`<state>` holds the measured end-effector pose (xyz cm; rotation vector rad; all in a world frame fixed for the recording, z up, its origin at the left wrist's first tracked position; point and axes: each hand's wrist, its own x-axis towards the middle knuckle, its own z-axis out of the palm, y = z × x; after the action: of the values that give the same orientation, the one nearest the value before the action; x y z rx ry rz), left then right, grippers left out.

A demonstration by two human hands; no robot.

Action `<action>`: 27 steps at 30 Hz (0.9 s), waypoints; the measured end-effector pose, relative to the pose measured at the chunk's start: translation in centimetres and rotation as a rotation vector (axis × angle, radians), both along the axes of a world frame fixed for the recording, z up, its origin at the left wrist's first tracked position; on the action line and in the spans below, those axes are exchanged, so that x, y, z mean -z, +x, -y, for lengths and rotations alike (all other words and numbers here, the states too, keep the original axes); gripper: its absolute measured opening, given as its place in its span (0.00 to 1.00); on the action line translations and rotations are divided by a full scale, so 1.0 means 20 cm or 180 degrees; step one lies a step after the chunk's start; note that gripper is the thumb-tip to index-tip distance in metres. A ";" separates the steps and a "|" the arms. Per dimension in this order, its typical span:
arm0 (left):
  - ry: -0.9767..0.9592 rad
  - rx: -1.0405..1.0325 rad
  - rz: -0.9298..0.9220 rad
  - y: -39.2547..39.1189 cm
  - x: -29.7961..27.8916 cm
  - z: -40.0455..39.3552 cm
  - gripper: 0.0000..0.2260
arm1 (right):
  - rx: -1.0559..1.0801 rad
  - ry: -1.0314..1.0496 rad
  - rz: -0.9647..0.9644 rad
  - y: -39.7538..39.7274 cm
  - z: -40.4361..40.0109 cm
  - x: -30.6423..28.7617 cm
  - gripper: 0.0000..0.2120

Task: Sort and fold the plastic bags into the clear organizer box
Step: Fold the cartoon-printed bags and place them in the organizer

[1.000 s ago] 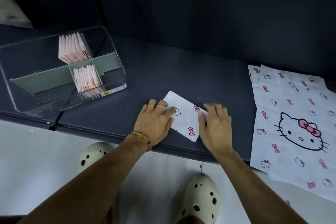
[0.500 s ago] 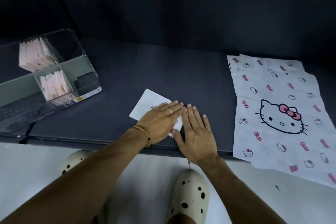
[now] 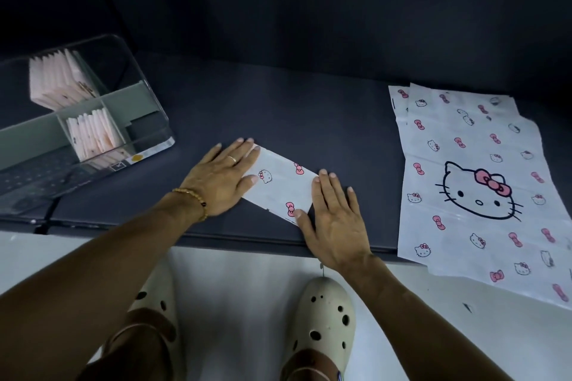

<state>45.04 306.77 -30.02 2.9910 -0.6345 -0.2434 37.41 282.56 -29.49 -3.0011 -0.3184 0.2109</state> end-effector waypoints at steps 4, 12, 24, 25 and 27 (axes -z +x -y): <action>-0.0388 -0.0563 0.0352 -0.16 -0.06 0.13 0.19 | -0.0161 -0.0110 0.0141 -0.05 -0.01 -0.07 0.32; -0.0128 0.0080 0.0143 -0.28 -0.09 0.08 0.25 | -0.1264 -0.0042 0.0487 -0.13 0.00 -0.17 0.26; -0.0209 -0.0007 0.0272 -0.65 -0.13 0.02 0.32 | -0.1782 -0.0343 0.0449 -0.08 -0.02 -0.15 0.21; -0.0281 -0.0006 0.0273 -0.65 -0.13 0.02 0.28 | -0.1785 -0.0326 0.0402 -0.09 -0.02 -0.15 0.21; -0.0656 -0.0113 0.0268 -0.64 -0.15 0.01 0.19 | -0.1608 -0.0085 0.0323 -0.09 -0.04 -0.16 0.18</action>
<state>32.26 306.50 -27.04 2.8228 -0.5750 -0.0462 35.55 283.28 -26.21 -2.9016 -1.0885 0.1038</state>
